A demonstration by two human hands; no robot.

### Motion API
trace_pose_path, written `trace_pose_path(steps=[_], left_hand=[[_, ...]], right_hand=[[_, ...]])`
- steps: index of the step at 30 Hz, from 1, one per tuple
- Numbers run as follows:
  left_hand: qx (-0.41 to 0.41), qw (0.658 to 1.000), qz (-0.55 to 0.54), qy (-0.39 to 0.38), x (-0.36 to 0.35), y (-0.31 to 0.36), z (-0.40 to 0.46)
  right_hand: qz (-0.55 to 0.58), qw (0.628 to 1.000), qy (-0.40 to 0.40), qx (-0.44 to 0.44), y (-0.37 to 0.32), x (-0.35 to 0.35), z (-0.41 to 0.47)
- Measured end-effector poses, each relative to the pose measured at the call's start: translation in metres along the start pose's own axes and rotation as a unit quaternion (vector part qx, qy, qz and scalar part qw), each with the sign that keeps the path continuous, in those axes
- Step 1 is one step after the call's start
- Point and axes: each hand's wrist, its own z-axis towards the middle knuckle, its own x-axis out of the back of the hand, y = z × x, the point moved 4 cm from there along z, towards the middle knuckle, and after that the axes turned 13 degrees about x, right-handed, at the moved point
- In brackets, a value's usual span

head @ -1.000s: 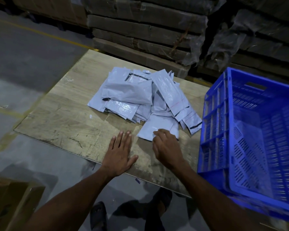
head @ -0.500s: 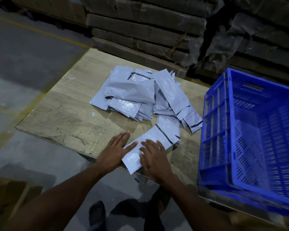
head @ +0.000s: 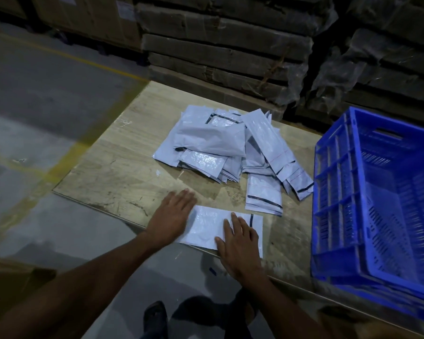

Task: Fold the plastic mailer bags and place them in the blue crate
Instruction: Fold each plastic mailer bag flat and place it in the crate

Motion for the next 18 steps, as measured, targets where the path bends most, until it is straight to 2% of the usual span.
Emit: trace_pose_path(steps=[2, 4, 8, 13, 18], left_hand=[[-0.007, 1.0, -0.005, -0.017, -0.007, 0.024, -0.008], [-0.008, 0.999, 0.009, -0.046, -0.02, 0.038, -0.016], [0.022, 0.998, 0.013, -0.049, -0.042, 0.045, -0.023], [0.033, 0.999, -0.022, -0.025, -0.042, 0.049, -0.026], [0.026, 0.999, -0.012, -0.028, -0.041, 0.043, -0.029]], right_hand=[[0.005, 1.0, 0.018, -0.007, -0.004, 0.002, 0.003], [0.0, 0.999, 0.021, 0.027, -0.007, -0.001, 0.007], [0.011, 0.997, 0.027, 0.066, -0.009, -0.01, 0.013], [0.006, 0.998, 0.031, 0.051, -0.008, -0.017, 0.008], [0.022, 0.999, 0.024, 0.022, -0.004, -0.018, 0.005]])
